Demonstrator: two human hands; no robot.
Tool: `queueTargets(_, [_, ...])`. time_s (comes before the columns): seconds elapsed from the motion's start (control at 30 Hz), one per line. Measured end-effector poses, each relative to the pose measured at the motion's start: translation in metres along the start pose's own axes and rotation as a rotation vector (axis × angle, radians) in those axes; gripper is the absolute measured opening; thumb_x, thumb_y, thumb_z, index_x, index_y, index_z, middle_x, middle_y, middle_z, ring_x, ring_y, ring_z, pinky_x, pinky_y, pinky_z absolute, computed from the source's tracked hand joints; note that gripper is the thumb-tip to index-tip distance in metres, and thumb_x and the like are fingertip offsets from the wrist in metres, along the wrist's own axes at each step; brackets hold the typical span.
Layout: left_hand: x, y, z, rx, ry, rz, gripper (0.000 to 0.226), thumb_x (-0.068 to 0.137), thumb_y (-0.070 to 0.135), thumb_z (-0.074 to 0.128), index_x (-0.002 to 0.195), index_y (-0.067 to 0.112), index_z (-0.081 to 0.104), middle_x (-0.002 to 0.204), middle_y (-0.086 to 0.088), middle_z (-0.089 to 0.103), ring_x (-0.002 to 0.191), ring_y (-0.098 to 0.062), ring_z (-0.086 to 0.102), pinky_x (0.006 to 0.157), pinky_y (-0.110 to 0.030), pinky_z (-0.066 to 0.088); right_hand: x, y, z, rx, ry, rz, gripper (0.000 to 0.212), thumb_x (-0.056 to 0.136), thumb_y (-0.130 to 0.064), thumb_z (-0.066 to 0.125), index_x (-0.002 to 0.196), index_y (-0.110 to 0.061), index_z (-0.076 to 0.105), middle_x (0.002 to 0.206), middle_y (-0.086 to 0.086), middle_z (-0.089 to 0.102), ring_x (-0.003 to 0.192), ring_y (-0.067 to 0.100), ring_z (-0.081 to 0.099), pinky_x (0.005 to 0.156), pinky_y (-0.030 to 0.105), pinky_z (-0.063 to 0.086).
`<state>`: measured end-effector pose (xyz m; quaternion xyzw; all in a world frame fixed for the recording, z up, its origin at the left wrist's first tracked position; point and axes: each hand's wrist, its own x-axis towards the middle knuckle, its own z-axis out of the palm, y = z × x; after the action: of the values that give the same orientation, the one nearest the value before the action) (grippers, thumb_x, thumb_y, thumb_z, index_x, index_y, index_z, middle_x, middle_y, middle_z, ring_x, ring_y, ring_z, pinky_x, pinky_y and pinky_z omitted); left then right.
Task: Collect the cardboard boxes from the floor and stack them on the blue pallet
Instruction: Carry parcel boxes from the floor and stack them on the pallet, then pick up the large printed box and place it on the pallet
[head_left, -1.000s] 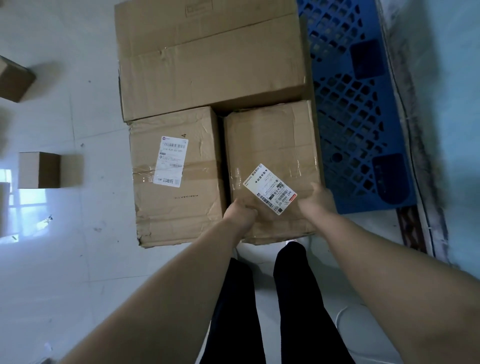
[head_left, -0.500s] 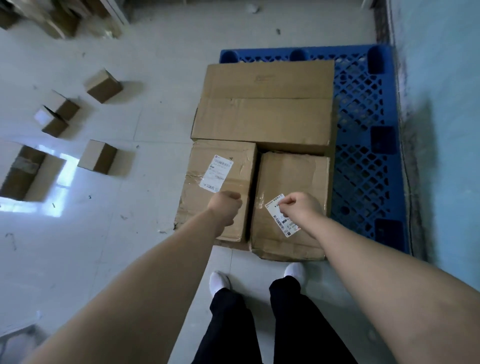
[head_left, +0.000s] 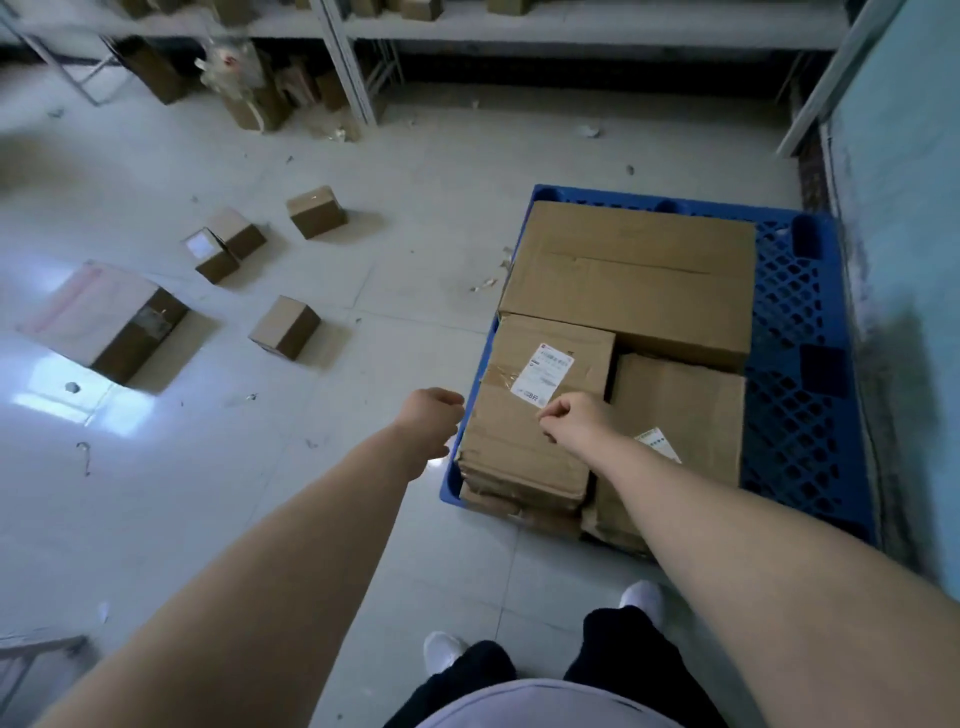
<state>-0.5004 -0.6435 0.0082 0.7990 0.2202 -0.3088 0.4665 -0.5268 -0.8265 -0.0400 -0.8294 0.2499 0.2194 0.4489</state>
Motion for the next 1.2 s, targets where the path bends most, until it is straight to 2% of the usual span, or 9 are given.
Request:
queueTargets(0.13, [-0.004, -0.028, -0.073, 0.024, 0.002, 0.039, 0.032, 0.098, 0.013, 0.049, 0.128, 0.014, 0.058, 0.121, -0.009, 0.061, 0.107, -0.020, 0.059, 0.084, -0.034, 0.052, -0.024, -0.052, 0.060, -0.034, -0.016, -0.081, 0.018, 0.086, -0.016, 0.057, 0.075, -0.028, 0.067, 0.090, -0.008, 0.069, 0.092, 0.016, 0.064, 0.082, 0.030, 0.053])
queueTargets(0.23, [-0.005, -0.049, -0.123, 0.003, 0.020, 0.051, 0.030, 0.097, 0.013, 0.049, 0.126, 0.014, 0.059, 0.121, -0.008, 0.062, 0.107, -0.019, 0.060, 0.083, -0.033, 0.052, -0.033, -0.082, 0.102, -0.068, -0.041, -0.120, 0.017, 0.087, -0.014, 0.056, 0.088, -0.022, 0.071, 0.095, -0.005, 0.069, 0.092, 0.015, 0.064, 0.080, 0.028, 0.051])
queueTargets(0.33, [-0.006, -0.068, -0.165, -0.041, 0.053, 0.035, 0.030, 0.097, 0.013, 0.050, 0.125, 0.013, 0.059, 0.121, -0.008, 0.062, 0.104, -0.019, 0.060, 0.082, -0.034, 0.051, -0.038, -0.105, 0.137, -0.108, -0.075, -0.149, 0.015, 0.087, -0.015, 0.057, 0.085, -0.024, 0.068, 0.091, -0.004, 0.069, 0.091, 0.016, 0.065, 0.077, 0.028, 0.052])
queueTargets(0.53, [0.002, -0.086, -0.227, -0.116, 0.115, -0.003, 0.030, 0.097, 0.013, 0.051, 0.125, 0.013, 0.059, 0.120, -0.008, 0.062, 0.104, -0.019, 0.061, 0.082, -0.034, 0.052, -0.030, -0.155, 0.178, -0.170, -0.118, -0.191, 0.014, 0.089, -0.017, 0.057, 0.083, -0.026, 0.066, 0.088, -0.003, 0.068, 0.090, 0.018, 0.064, 0.067, 0.024, 0.045])
queueTargets(0.77, [0.035, -0.072, -0.288, -0.156, 0.188, -0.017, 0.028, 0.097, 0.015, 0.052, 0.123, 0.014, 0.060, 0.119, -0.006, 0.063, 0.102, -0.017, 0.062, 0.079, -0.031, 0.052, 0.013, -0.239, 0.208, -0.114, -0.173, -0.278, 0.013, 0.087, -0.013, 0.060, 0.090, -0.022, 0.069, 0.081, -0.005, 0.067, 0.083, 0.013, 0.065, 0.057, 0.018, 0.041])
queueTargets(1.03, [0.083, -0.031, -0.378, -0.149, 0.320, -0.057, 0.029, 0.096, 0.017, 0.054, 0.124, 0.014, 0.061, 0.112, -0.007, 0.064, 0.101, -0.017, 0.063, 0.073, -0.028, 0.053, 0.075, -0.342, 0.232, -0.111, -0.259, -0.296, 0.015, 0.084, -0.012, 0.060, 0.083, -0.024, 0.069, 0.082, -0.002, 0.070, 0.087, 0.016, 0.068, 0.061, 0.022, 0.046])
queueTargets(1.2, [0.112, -0.024, -0.415, -0.195, 0.324, -0.086, 0.030, 0.096, 0.017, 0.055, 0.125, 0.014, 0.061, 0.111, -0.005, 0.065, 0.100, -0.016, 0.064, 0.065, -0.026, 0.051, 0.099, -0.393, 0.248, -0.130, -0.295, -0.316, 0.018, 0.085, -0.011, 0.059, 0.078, -0.026, 0.067, 0.083, -0.002, 0.069, 0.087, 0.016, 0.067, 0.062, 0.022, 0.046])
